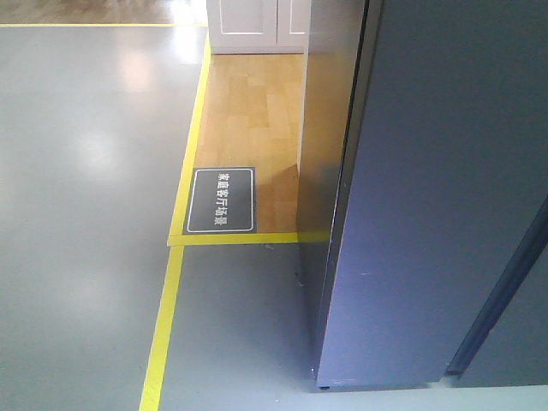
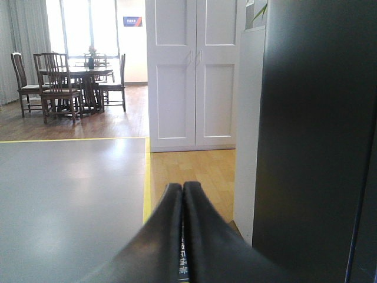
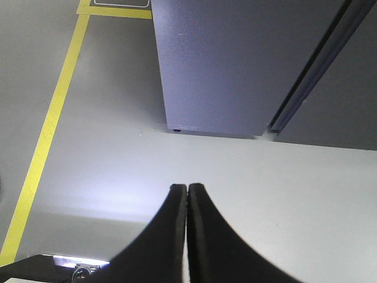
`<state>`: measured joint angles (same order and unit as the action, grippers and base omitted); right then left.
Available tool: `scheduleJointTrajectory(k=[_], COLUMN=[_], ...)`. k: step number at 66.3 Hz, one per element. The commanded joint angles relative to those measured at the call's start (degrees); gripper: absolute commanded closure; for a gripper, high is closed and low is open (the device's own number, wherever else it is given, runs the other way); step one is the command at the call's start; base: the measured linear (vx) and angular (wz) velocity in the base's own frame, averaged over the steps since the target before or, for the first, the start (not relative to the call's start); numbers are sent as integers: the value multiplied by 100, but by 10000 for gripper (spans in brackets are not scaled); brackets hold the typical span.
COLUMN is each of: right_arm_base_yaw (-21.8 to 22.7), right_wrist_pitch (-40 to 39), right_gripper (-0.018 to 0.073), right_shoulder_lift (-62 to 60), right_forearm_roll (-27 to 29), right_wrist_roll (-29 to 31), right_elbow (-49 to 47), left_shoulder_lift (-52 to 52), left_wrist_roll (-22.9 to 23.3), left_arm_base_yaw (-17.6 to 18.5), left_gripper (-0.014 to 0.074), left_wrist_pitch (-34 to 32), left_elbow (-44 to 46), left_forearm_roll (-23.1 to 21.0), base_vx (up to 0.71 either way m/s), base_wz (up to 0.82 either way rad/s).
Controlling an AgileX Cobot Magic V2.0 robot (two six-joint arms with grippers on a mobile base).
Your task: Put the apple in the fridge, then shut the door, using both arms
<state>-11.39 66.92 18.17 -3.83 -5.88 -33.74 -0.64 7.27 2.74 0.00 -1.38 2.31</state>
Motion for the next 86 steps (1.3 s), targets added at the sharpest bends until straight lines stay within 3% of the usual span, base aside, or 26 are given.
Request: scheduleJointTrajectory(k=[1,19,41,86], right_arm_base_yaw=[-6,-6,-6,-6], right_wrist_pitch=[-284,-284,-284,-283], right_gripper=[562,562,562,562], right_shoulder_lift=[58,58,58,58], right_forearm_roll=[-55,-55,-55,-50], right_wrist_roll=[47,47,47,47], right_elbow=[-132,-132,-132,-132], left_shoulder_lift=[-96,-96,-96,-90], left_wrist_roll=[-12,-58,-341,-340], left_arm_base_yaw=[18,245,240,162], left_gripper=[603,603,603,603], left_wrist_pitch=[-409,-396,-339,-275], left_elbow=[91,91,91,97], left_forearm_roll=[-63,-58,-18,-66], base_vx=[0,0,0,0], base_wz=[0,0,0,0])
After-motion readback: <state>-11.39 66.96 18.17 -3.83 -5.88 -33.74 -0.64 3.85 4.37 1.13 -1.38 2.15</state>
